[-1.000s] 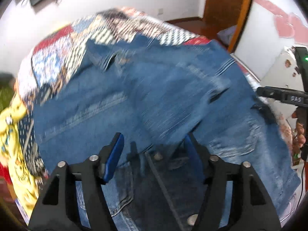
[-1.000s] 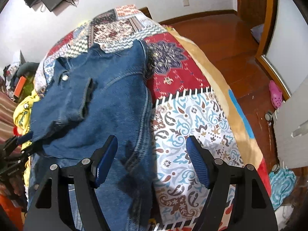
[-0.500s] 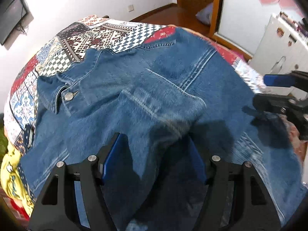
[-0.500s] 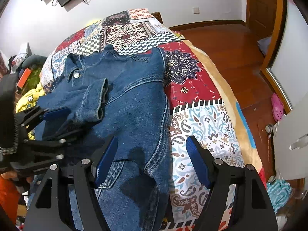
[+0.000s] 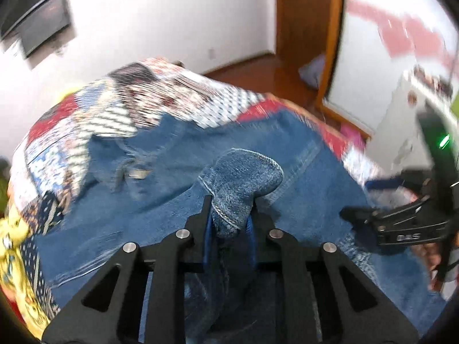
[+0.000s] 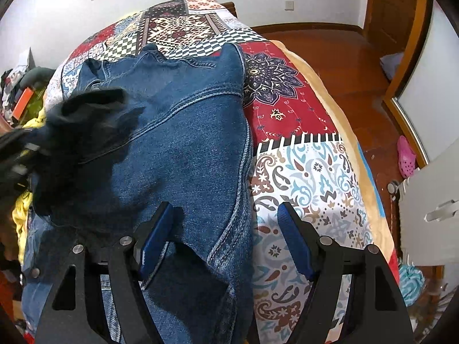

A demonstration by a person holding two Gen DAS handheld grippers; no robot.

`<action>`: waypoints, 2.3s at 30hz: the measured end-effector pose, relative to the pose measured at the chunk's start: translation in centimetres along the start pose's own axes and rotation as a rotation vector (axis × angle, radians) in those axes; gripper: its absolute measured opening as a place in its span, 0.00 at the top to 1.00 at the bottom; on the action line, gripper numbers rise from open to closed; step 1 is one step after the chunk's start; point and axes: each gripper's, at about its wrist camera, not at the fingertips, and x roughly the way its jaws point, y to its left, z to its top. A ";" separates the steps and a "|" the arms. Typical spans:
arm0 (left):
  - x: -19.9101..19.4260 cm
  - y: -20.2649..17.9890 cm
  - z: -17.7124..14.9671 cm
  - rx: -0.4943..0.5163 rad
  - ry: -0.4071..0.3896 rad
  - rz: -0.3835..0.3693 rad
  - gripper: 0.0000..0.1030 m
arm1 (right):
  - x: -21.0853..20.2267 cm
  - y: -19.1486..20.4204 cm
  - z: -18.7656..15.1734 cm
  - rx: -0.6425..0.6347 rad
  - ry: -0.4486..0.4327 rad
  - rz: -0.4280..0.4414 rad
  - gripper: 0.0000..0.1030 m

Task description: Fold large clothes

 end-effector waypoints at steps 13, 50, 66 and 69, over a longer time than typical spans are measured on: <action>-8.7 12.8 -8.8 -0.395 -0.055 0.099 0.84 | -0.1 1.3 -0.2 -0.020 0.009 -0.009 0.31; -5.8 27.8 -15.1 -0.680 0.105 0.104 0.31 | 0.0 0.7 7.1 0.032 -0.066 0.045 0.30; 3.0 34.1 -13.9 -0.885 0.053 -0.069 0.84 | 6.7 -0.2 12.1 0.114 0.005 0.143 0.58; 2.1 33.6 -13.2 -0.832 0.039 -0.006 0.91 | 7.3 -0.1 12.4 0.109 0.009 0.108 0.85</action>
